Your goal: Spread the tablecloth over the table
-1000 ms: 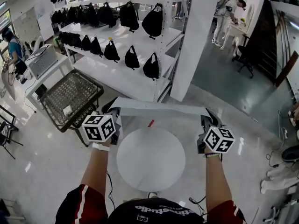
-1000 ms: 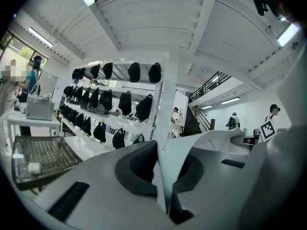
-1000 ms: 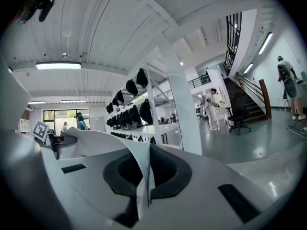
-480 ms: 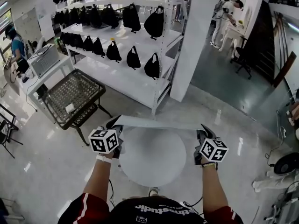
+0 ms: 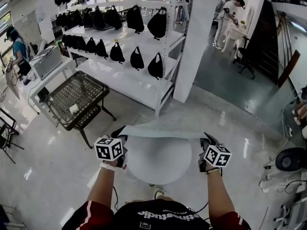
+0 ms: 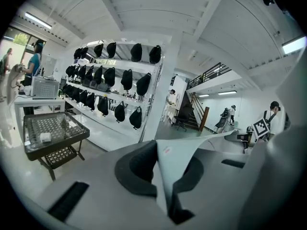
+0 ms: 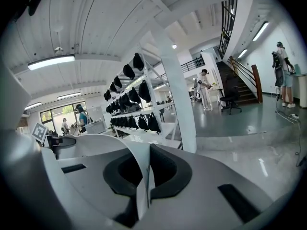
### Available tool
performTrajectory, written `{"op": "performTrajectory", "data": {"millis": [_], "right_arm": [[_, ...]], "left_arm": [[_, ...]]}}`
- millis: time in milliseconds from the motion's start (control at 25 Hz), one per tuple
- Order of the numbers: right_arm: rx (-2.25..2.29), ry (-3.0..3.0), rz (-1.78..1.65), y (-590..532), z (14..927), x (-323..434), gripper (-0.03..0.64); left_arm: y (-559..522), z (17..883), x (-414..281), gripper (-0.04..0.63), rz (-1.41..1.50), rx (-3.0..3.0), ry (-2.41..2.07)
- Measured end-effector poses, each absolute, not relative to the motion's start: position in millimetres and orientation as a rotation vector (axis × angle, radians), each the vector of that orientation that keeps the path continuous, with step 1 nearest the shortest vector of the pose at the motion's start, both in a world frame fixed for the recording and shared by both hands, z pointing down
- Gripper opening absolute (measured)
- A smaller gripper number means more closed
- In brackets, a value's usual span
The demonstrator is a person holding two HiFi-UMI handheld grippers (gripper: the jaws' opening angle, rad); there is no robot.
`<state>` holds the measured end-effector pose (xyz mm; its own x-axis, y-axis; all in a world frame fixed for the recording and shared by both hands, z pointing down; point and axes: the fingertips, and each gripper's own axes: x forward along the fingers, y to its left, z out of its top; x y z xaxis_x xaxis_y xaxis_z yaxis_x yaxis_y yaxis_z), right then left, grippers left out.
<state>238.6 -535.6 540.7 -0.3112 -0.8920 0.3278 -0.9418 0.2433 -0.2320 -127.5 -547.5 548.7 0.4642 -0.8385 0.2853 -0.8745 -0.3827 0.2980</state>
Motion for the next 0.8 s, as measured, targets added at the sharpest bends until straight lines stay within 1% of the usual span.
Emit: {"op": "performTrajectory", "data": {"millis": [520, 800], "right_arm": [[1.783, -2.335, 0.564, -453, 536, 222, 0.026], [1.796, -2.317, 0.582, -438, 543, 228, 0.027]], "left_arm": [[-472, 552, -144, 0.020, 0.040, 2.341, -1.427], [-454, 561, -138, 0.020, 0.036, 2.335, -1.415]]}}
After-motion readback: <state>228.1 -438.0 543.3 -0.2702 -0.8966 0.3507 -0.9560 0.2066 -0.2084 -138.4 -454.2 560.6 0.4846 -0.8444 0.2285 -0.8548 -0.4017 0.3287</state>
